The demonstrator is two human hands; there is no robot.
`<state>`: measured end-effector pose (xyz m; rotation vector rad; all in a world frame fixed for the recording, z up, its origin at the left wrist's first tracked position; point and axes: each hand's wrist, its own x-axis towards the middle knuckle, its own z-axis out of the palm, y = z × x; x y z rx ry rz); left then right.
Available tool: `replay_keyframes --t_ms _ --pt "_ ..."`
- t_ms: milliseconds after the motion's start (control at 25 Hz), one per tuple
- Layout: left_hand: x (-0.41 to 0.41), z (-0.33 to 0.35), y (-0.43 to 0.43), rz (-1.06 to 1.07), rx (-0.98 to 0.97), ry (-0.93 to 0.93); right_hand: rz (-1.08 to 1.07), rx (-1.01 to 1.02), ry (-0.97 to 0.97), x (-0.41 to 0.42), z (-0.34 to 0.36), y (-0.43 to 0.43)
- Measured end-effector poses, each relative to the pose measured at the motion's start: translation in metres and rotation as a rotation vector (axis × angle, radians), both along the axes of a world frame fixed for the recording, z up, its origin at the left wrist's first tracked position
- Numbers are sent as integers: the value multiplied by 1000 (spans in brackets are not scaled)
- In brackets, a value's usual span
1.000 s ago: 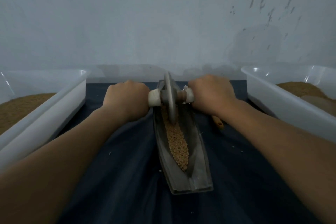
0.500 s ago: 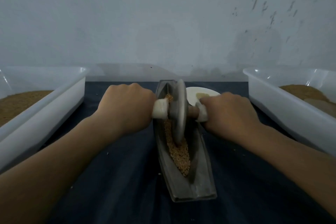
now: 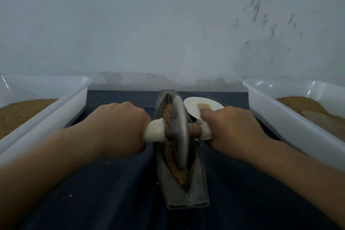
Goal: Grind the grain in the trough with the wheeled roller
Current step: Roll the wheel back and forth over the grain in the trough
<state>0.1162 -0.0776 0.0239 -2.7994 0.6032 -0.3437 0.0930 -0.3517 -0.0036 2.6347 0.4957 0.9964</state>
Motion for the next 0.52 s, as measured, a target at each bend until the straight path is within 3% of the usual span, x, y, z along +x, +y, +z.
replay_keyframes --t_ms 160,320,520 --pt "18 -2 -15 22 31 -153 -125 66 11 20 -8 5" --pt "55 3 -26 68 -7 -133 -185 140 139 66 -2 15" --pt "30 4 -26 13 25 -167 -178 164 166 33 1 14"
